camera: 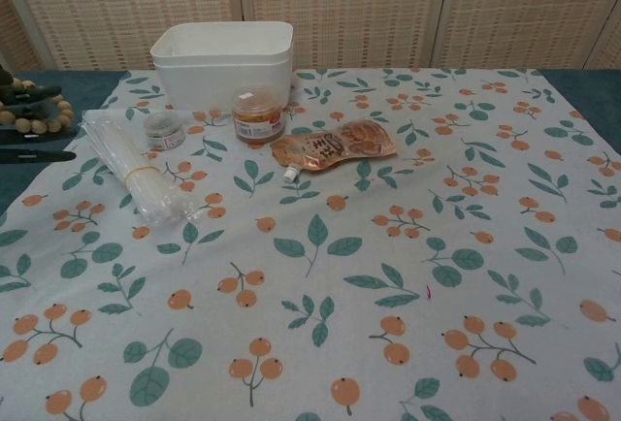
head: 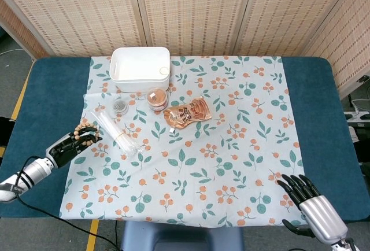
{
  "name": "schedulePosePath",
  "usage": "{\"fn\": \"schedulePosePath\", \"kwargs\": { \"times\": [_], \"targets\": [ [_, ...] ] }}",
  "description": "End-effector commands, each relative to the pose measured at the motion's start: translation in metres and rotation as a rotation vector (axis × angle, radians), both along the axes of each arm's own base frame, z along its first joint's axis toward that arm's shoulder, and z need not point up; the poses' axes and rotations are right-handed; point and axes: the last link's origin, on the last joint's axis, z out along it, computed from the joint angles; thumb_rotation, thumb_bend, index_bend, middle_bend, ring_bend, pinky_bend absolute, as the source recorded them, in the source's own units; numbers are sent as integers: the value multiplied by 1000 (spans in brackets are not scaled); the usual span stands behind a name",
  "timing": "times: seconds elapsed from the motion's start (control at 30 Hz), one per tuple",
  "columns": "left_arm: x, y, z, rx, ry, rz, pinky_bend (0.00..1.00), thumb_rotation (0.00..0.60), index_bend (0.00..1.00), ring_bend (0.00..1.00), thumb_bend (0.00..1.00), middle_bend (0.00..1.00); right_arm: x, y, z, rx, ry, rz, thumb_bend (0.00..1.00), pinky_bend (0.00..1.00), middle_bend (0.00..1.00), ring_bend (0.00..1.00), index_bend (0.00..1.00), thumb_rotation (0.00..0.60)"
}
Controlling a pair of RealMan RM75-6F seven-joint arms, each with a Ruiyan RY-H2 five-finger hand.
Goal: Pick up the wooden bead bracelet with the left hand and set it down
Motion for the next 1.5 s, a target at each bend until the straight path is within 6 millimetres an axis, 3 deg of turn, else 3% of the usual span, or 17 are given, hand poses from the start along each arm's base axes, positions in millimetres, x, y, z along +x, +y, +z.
{"fn": "schedulePosePath", "kwargs": {
  "times": [0.03,0.07,0.13,0.23,0.57,0.77,0.83,0.97,1.17,1.5],
  "targets": [
    [-2,0,-3,4,19,26,15,193,446,238,456,561,0,0,0,-1,-1,0,204,0,0,0,0,464],
    [-1,-1,-4,0,13,32,14,118,470,241,456,572,0,0,0,-2,-1,1,205,0,0,0,0,464],
    [0,-3,-4,-12,14,32,11,33,500,245,458,582,0,0,0,-2,0,1,204,0,0,0,0,464],
    [2,-5,-4,-15,40,19,7,0,523,247,457,588,0,1,0,1,3,0,204,0,0,0,0,465],
    [13,-9,-11,-40,71,27,5,2,562,267,469,614,0,1,0,0,4,1,204,0,0,0,0,465],
    [20,-13,-22,-13,197,-12,3,163,563,285,545,636,0,1,-1,3,6,0,205,0,0,0,0,465],
    [20,-15,-29,31,307,-48,2,174,557,285,543,635,0,1,-1,3,5,-1,204,0,0,0,0,466],
    [19,-22,-40,56,400,-72,3,160,535,285,512,630,0,1,0,-1,4,0,204,0,0,0,0,465],
    [19,-25,-45,35,392,-65,2,151,549,286,488,630,0,1,1,0,3,2,204,0,0,0,0,465],
    [23,-27,-45,33,405,-100,0,102,567,286,697,635,1,2,2,-7,1,4,204,0,0,0,0,464]
  ]
}}
